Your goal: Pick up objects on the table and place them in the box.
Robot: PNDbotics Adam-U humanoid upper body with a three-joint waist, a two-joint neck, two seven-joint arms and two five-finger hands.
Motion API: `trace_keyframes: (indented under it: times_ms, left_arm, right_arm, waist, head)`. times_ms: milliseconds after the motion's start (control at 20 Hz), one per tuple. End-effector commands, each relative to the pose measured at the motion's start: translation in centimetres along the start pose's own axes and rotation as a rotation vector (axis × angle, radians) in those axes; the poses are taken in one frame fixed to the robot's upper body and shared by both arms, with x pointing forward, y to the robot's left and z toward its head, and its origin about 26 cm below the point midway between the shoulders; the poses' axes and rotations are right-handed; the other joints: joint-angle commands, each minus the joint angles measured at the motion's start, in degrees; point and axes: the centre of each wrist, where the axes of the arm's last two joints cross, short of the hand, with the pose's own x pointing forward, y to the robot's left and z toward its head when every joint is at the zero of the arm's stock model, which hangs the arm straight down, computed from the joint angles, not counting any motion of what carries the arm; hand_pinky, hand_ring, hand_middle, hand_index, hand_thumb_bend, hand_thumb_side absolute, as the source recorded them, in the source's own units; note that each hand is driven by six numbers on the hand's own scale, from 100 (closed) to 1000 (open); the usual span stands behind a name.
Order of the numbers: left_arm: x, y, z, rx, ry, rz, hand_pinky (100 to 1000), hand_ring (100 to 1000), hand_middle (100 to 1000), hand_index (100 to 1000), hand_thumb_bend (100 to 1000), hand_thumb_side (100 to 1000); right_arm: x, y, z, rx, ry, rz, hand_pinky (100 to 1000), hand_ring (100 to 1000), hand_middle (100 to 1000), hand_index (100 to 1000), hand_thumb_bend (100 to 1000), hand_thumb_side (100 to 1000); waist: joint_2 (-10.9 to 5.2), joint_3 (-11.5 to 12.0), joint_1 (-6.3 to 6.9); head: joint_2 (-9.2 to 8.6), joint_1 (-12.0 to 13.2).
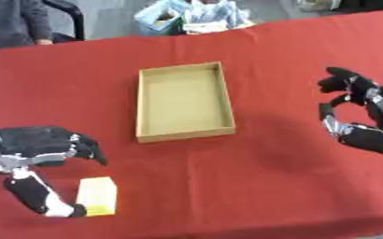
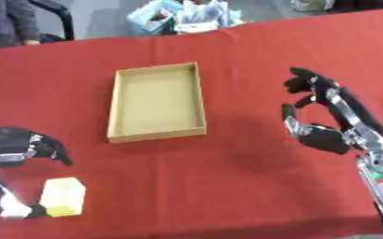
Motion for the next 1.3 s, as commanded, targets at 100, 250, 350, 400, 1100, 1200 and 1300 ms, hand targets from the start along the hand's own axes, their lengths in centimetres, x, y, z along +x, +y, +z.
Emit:
trace_keyframes:
  times_ms: [100, 250, 350, 400, 1100, 1200, 1300]
  left_arm:
    - [-0.5, 0.1, 0.5, 0.011, 0.048, -0.028, 781, 755, 769, 870, 547, 517]
    - [-0.6, -0.4, 0.2, 0.007, 0.055, -0.019, 777, 751, 765, 868, 561, 520]
    - [-0.7, -0.6, 0.0, 0.007, 0.058, -0.015, 776, 750, 763, 866, 565, 521]
    - [-0.7, -0.7, -0.1, 0.007, 0.060, -0.015, 775, 749, 762, 866, 567, 520]
    - [-0.6, -1.3, -1.4, 0.000, 0.043, -0.016, 751, 712, 708, 796, 483, 452]
    - [-0.6, -1.3, -1.5, 0.005, 0.041, -0.019, 740, 694, 681, 773, 462, 436]
    - [-0.6, -1.3, -1.6, 0.007, 0.038, -0.021, 717, 647, 625, 726, 402, 392]
  right_arm:
    - [0.2, -1.0, -0.1, -0.005, -0.010, 0.034, 628, 792, 772, 962, 100, 265]
    - [0.2, -1.0, -0.1, -0.006, -0.010, 0.032, 628, 792, 772, 962, 100, 265]
    - [0.2, -1.0, -0.1, -0.005, -0.010, 0.031, 628, 791, 772, 962, 100, 265]
    - [0.2, -1.0, -0.1, -0.006, -0.010, 0.031, 628, 791, 772, 962, 100, 265]
    - [0.2, -0.9, -0.1, -0.010, -0.011, 0.024, 627, 791, 771, 962, 100, 267]
    - [0.2, -0.9, 0.0, -0.011, -0.010, 0.023, 627, 791, 771, 962, 100, 267]
    - [0.2, -0.9, 0.0, -0.011, -0.010, 0.023, 627, 791, 771, 962, 100, 267]
  waist:
    - [-0.85, -0.04, -0.22]
    - [-0.80, -0.08, -0.27]
    - [-0.77, -0.09, -0.29]
    - [-0.76, -0.11, -0.30]
    - [-0.58, -0.57, -0.33]
    - [-0.57, -0.60, -0.32]
    - [-0.57, -0.62, -0.33]
  head:
    - [-0.16, -0.09]
    - [-0.15, -0.05]
    - [-0.11, 0.02]
    - [-0.09, 0.05]
    - [-0.08, 0.31]
    - [-0.07, 0.32]
    - [-0.03, 0.37]
